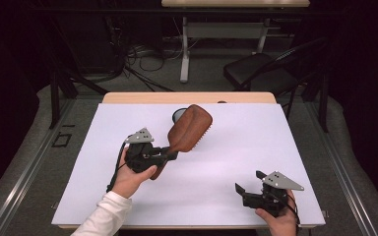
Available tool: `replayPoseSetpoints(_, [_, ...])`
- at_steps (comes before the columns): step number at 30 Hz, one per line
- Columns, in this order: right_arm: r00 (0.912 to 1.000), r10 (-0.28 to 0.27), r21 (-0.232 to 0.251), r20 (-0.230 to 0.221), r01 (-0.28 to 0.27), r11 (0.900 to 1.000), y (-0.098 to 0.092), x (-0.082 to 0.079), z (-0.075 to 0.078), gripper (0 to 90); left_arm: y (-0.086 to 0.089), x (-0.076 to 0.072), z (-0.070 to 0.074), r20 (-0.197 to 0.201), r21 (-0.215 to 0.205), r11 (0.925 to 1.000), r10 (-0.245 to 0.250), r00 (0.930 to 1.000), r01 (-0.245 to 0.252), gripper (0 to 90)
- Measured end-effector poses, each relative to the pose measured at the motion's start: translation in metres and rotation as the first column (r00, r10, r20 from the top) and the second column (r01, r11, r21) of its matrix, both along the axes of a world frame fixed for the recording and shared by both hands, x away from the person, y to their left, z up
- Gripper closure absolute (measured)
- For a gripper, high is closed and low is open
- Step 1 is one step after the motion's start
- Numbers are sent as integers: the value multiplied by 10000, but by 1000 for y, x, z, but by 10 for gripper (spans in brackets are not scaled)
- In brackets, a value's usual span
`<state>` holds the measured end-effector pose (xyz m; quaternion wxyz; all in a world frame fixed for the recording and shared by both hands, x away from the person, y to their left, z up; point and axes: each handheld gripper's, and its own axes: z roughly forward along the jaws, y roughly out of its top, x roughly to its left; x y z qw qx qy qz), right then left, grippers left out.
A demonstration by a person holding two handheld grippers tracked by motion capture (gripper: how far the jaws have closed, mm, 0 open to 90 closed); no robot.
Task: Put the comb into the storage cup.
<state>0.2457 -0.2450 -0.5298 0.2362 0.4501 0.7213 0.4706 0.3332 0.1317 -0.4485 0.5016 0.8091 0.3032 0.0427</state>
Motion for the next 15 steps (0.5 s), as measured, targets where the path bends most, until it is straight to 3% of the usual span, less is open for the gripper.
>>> replayPoseSetpoints(15, [9999, 108, 1, 33, -108, 9999, 5, 1, 0, 119, -1, -2, -6, 30, -306, 9992, -246, 9997, 246, 734])
